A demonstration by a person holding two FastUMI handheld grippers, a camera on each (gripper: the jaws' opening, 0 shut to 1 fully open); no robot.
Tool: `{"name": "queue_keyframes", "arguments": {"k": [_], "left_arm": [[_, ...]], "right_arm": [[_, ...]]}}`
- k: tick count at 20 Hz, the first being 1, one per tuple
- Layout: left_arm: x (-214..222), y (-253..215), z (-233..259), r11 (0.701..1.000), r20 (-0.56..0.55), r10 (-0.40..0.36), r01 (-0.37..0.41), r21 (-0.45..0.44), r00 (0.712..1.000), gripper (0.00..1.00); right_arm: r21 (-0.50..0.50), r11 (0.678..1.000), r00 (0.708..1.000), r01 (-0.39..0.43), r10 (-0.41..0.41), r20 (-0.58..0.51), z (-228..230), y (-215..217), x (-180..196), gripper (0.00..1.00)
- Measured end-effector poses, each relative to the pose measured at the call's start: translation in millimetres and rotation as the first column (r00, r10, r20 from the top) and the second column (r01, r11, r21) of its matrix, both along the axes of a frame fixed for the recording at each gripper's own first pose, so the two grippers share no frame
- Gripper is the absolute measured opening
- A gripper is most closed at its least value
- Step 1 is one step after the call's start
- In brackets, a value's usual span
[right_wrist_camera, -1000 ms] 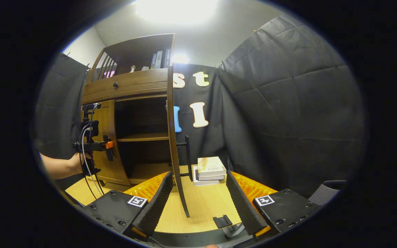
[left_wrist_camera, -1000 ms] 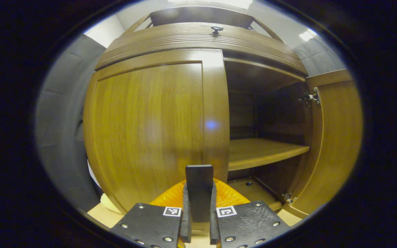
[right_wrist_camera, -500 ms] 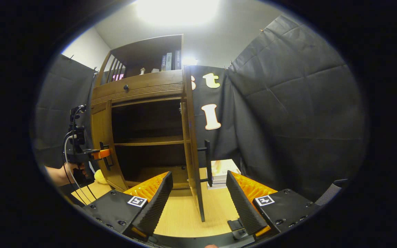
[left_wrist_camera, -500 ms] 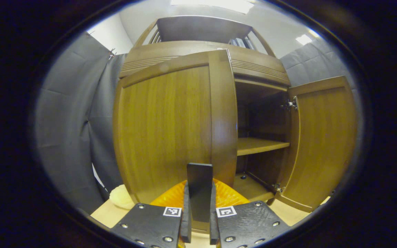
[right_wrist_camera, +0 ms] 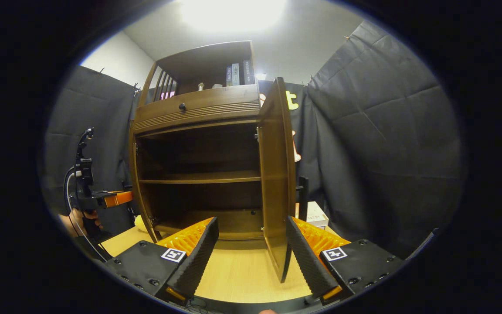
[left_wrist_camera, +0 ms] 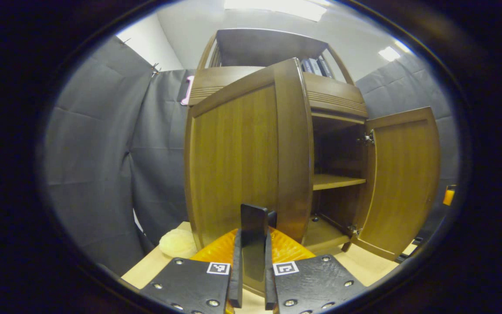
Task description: Open the right door of the double-door shoe cabinet with the right hand, and open the left door with the left hand.
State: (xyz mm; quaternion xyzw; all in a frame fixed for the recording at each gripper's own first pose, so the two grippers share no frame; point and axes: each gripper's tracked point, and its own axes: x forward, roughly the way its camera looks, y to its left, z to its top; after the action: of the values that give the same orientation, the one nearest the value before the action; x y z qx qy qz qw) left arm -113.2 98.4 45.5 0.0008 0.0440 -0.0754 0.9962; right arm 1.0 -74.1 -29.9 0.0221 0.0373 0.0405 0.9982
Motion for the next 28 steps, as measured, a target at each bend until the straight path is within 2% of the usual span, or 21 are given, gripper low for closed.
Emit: {"name": "queue_keyframes", "arguments": {"k": [4,5,6,9,10,11,12,13,19,28], "left_arm": [[-14,33,-1,1.000,0.000,0.024,-0.024,0.011,1.000,0.22],[-18,42,0,0.999,0.000,0.037,-0.037,0.015,0.999,0.22],[-22,53,-1,0.998,0.004,0.049,-0.049,0.027,0.999,0.22],[-27,78,2,0.996,0.019,0.073,-0.074,0.058,0.997,0.22],[-30,83,1,0.996,0.023,0.073,-0.074,0.050,0.997,0.22],[-30,87,3,0.996,0.029,0.073,-0.074,0.042,0.997,0.22],[-33,98,5,0.995,0.039,0.088,-0.090,0.046,0.995,0.22],[-34,105,6,0.995,0.043,0.092,-0.093,0.044,0.995,0.22],[-44,144,5,0.991,0.046,0.123,-0.125,0.041,0.991,0.22],[-84,219,1,0.971,0.044,0.237,-0.238,0.019,0.971,0.22]], "right_arm": [[-0.012,0.999,0.999,-0.036,0.036,-0.004,2,23,4,0.98],[-0.016,0.999,0.999,-0.043,0.043,-0.003,2,28,5,0.93],[-0.017,0.999,0.999,-0.049,0.049,-0.003,0,32,4,0.98],[-0.021,0.997,0.997,-0.071,0.071,-0.008,-1,48,5,0.98],[-0.025,0.997,0.997,-0.078,0.077,-0.012,-1,52,7,0.98],[-0.027,0.996,0.997,-0.082,0.081,-0.016,-2,55,9,0.93],[-0.027,0.996,0.996,-0.084,0.084,-0.019,-3,58,9,0.93],[-0.028,0.996,0.996,-0.089,0.088,-0.020,-3,62,10,0.98],[-0.036,0.993,0.994,-0.108,0.107,-0.024,-3,78,14,0.98],[-0.031,0.994,0.994,-0.109,0.110,0.017,17,91,20,0.98]]}}
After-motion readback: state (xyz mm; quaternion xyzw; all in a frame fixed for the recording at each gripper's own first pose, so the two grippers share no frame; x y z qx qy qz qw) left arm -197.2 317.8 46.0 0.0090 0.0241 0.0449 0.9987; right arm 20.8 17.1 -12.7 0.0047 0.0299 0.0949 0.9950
